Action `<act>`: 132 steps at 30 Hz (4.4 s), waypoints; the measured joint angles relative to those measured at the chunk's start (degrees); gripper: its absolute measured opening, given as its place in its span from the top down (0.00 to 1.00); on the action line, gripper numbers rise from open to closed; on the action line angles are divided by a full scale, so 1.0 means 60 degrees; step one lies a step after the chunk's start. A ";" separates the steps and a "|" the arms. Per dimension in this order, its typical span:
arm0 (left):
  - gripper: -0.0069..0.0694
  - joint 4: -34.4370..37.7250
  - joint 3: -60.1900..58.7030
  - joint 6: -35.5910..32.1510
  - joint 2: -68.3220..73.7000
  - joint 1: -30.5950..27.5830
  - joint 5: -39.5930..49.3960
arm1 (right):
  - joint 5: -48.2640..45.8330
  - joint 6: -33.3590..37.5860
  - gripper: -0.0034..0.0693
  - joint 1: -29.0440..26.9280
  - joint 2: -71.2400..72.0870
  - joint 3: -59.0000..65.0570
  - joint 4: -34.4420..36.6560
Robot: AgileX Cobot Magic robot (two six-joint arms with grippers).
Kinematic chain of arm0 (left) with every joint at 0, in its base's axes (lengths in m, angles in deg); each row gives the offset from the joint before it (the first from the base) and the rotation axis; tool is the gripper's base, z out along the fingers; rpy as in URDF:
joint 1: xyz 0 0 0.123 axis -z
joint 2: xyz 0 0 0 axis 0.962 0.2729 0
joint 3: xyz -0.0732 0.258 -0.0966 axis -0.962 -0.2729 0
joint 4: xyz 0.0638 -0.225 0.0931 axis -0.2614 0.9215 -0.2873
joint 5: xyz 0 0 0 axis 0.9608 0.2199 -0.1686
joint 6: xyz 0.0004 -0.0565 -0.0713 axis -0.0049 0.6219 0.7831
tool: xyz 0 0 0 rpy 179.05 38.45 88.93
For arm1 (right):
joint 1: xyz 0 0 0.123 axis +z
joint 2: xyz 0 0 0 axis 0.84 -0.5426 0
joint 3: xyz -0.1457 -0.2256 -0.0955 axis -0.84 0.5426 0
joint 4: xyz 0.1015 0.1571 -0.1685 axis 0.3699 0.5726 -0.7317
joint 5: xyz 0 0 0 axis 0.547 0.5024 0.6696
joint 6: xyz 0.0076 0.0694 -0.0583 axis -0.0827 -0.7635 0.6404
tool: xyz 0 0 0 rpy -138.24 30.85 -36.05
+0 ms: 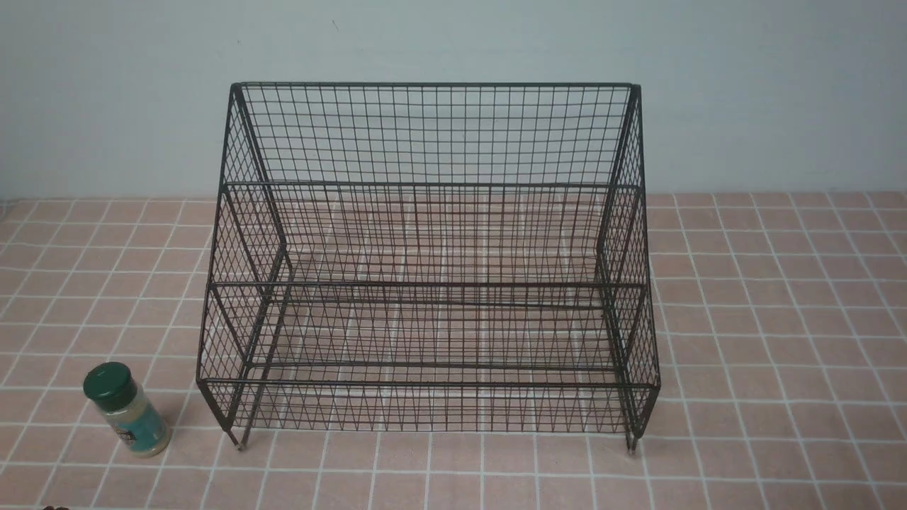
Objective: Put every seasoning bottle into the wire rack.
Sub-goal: Use the left arm to grab the condiment bottle closest to it
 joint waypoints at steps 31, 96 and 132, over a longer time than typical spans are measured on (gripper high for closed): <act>0.92 -0.0009 0.0000 -0.0012 0.0000 0.0000 0.0000 | 0.0000 0.0000 0.97 0.0000 0.0000 0.0000 0.0000; 0.21 0.2660 0.0825 0.0722 1.5543 0.0000 -1.4525 | 0.0000 0.0000 0.97 0.0000 0.0000 0.0000 0.0000; 0.48 0.2667 0.1277 0.0778 1.6496 0.0000 -1.4566 | 0.0000 0.0000 0.97 0.0000 0.0000 0.0000 0.0000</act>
